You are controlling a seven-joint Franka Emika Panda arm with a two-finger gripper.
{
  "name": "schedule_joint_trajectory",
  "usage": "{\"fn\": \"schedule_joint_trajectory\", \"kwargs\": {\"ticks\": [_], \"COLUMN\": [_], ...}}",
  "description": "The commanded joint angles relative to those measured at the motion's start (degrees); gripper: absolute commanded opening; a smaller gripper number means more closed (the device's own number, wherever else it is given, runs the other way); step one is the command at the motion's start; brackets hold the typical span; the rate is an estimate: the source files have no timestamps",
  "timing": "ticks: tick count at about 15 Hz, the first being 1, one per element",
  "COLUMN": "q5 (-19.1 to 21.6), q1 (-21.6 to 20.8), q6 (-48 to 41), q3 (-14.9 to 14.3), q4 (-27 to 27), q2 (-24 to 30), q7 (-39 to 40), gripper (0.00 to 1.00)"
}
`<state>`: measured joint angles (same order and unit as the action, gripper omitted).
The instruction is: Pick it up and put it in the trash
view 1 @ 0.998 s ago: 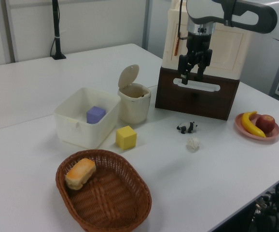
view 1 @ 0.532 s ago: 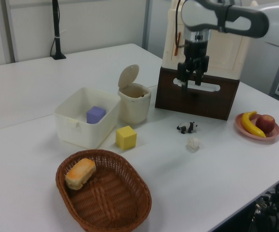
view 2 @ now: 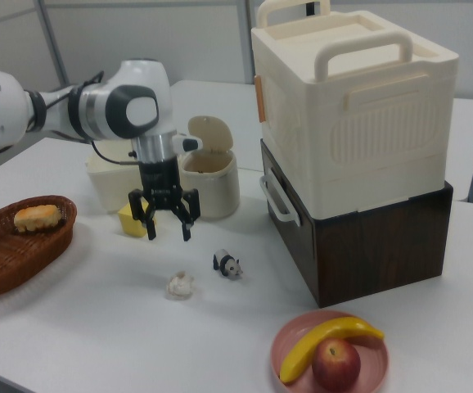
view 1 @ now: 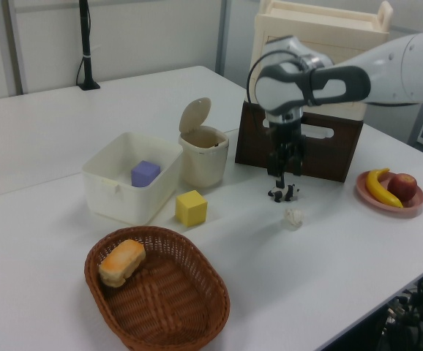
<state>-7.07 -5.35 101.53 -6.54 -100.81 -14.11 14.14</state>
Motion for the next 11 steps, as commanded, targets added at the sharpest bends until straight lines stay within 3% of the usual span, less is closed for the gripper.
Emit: {"fn": "schedule_joint_trajectory", "kwargs": {"ticks": [1,11], "q5": [-2.4,-6.4], "q1": [1.0,0.5], "q6": [4.9,12.9], "q3": [-0.1,-0.1], "q4": [-5.6,-10.4], "q2": [2.3,-3.5], "q7": [1.9,1.3], "gripper": [0.82,0.79]}}
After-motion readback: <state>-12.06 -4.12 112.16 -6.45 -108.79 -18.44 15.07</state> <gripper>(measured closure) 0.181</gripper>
